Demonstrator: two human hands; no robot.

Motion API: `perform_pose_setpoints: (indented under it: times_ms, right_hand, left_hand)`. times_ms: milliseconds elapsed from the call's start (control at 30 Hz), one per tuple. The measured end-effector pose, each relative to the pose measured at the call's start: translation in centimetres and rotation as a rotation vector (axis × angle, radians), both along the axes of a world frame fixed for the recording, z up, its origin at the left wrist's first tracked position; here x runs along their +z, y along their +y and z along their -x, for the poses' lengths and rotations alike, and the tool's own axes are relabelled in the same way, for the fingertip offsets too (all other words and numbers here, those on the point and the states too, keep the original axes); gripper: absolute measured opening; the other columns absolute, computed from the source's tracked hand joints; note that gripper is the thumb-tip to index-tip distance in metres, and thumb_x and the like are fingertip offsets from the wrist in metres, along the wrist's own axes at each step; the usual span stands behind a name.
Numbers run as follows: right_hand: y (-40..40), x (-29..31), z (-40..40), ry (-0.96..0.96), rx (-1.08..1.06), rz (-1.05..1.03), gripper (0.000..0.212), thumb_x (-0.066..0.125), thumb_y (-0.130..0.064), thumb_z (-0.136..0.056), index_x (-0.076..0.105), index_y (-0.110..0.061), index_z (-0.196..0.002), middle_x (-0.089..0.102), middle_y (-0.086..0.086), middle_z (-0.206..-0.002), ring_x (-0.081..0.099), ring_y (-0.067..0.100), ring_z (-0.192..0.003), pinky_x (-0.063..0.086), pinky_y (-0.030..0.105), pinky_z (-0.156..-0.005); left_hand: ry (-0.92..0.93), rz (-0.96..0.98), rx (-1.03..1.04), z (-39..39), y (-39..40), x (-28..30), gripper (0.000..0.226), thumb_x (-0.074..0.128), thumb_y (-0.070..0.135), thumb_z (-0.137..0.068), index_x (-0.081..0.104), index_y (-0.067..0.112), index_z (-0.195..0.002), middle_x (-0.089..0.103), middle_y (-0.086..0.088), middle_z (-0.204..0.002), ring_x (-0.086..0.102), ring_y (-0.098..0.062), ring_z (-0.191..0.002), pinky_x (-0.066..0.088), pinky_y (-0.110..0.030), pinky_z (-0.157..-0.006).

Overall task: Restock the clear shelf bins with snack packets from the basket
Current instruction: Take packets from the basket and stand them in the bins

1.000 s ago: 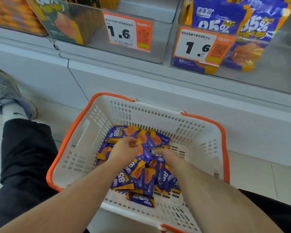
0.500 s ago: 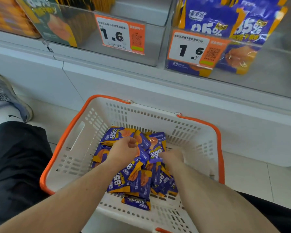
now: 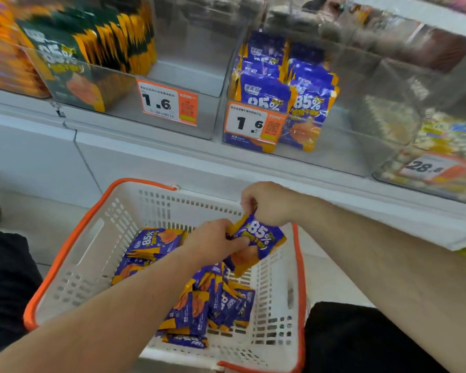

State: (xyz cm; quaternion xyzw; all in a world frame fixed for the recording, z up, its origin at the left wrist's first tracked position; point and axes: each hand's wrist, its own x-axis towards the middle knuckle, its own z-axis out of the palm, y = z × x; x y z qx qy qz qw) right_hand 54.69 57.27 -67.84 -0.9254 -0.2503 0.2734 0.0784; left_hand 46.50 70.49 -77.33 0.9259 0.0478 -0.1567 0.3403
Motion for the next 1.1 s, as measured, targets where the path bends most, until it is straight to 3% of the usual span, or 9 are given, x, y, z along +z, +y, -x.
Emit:
perform_pose_setpoints:
  times_ms: [67,200,300,400,533,633,800,967,1100]
  right_hand:
    - [-0.4,1.6,0.2,-0.065,-0.052,-0.146,0.032,0.056,0.006,-0.078,0.057,-0.025,-0.087,0.052,-0.013,-0.085,0.055,0.012,-0.08,0.045,0.023,-0.062]
    - [-2.1,3.9,0.0,-0.171,-0.28,-0.341,0.029,0.078,-0.028,-0.08,0.059,-0.021,-0.1,0.06,-0.008,-0.091,0.059,0.013,-0.084,0.049,0.024,-0.07]
    - [-3.5,4.9,-0.6,-0.057,-0.487,-0.326,0.045,0.075,-0.054,-0.078,0.064,-0.013,-0.094,0.068,0.003,-0.088,0.059,0.017,-0.075,0.05,0.032,-0.065]
    - [-4.3,4.7,-0.7,0.203,-0.662,-0.54,0.046,0.07,-0.05,-0.084,0.065,-0.009,-0.104,0.065,0.014,-0.086,0.038,0.015,-0.053,0.029,0.021,-0.047]
    - [-4.6,4.5,-0.6,0.383,-0.767,-0.804,0.018,0.067,-0.027,-0.092,0.064,-0.015,-0.105,0.065,0.003,-0.086,0.036,0.007,-0.045,0.032,0.017,-0.041]
    - [-4.5,6.2,-0.1,0.133,-0.616,-0.867,0.003,0.064,-0.014,-0.094,0.063,-0.017,-0.093,0.063,-0.008,-0.057,0.046,0.005,-0.039,0.038,0.021,-0.044]
    - [-4.0,9.4,-0.4,-0.271,-0.553,-1.185,0.007,0.068,-0.007,-0.085,0.066,-0.013,-0.087,0.07,-0.003,-0.071,0.061,0.002,-0.054,0.048,0.022,-0.052]
    - [-5.6,11.9,-1.9,-0.871,-0.581,-1.427,0.024,0.064,-0.008,-0.083,0.051,-0.028,-0.08,0.057,-0.015,-0.068,0.053,-0.006,-0.054,0.044,0.017,-0.06]
    - [-7.0,11.2,-4.4,-0.977,-0.666,-1.22,0.017,0.063,-0.022,-0.084,0.05,-0.032,-0.081,0.058,-0.017,-0.067,0.053,0.0,-0.061,0.047,0.026,-0.065]
  left_hand:
    - [-0.04,0.224,0.04,0.2,-0.2,0.9,0.037,0.065,0.05,-0.088,0.062,0.014,-0.085,0.066,-0.005,-0.079,0.061,-0.018,-0.072,0.042,-0.031,-0.062]
    - [-0.204,0.467,0.154,0.6,-0.5,3.3,0.012,0.071,0.042,-0.084,0.068,0.031,-0.084,0.065,0.02,-0.06,0.058,0.007,-0.054,0.043,-0.017,-0.057]
    - [-0.332,0.601,0.277,0.3,-0.7,5.2,0.011,0.076,0.037,-0.08,0.065,0.034,-0.082,0.068,0.02,-0.062,0.062,0.004,-0.056,0.044,-0.011,-0.053]
    - [-0.439,0.675,0.33,-0.2,-1.1,6.9,0.014,0.078,0.028,-0.077,0.065,0.032,-0.079,0.07,0.016,-0.065,0.067,-0.004,-0.062,0.051,-0.017,-0.056]
    - [-0.486,0.678,0.308,-0.8,-1.8,7.8,0.016,0.078,0.025,-0.077,0.064,0.032,-0.078,0.066,0.025,-0.061,0.064,0.006,-0.059,0.048,-0.01,-0.054]
    - [-0.535,0.698,0.332,-2.1,-1.8,8.3,0.014,0.077,0.023,-0.08,0.067,0.032,-0.08,0.069,0.022,-0.066,0.066,0.005,-0.064,0.051,-0.013,-0.061]
    - [-0.699,0.716,0.363,-5.7,-2.8,11.2,0.025,0.078,0.024,-0.082,0.062,0.026,-0.101,0.068,0.013,-0.096,0.065,0.003,-0.084,0.051,-0.021,-0.077]
    - [-1.042,0.143,0.476,-8.1,-2.6,12.5,0.084,0.061,0.06,-0.068,0.046,0.01,-0.134,0.047,-0.008,-0.136,0.041,-0.024,-0.128,0.033,-0.037,-0.104]
    - [-0.9,0.073,0.434,-8.7,-2.4,11.9,0.095,0.072,0.04,-0.07,0.027,0.012,-0.149,0.028,-0.007,-0.154,0.021,-0.025,-0.144,0.023,-0.054,-0.114]
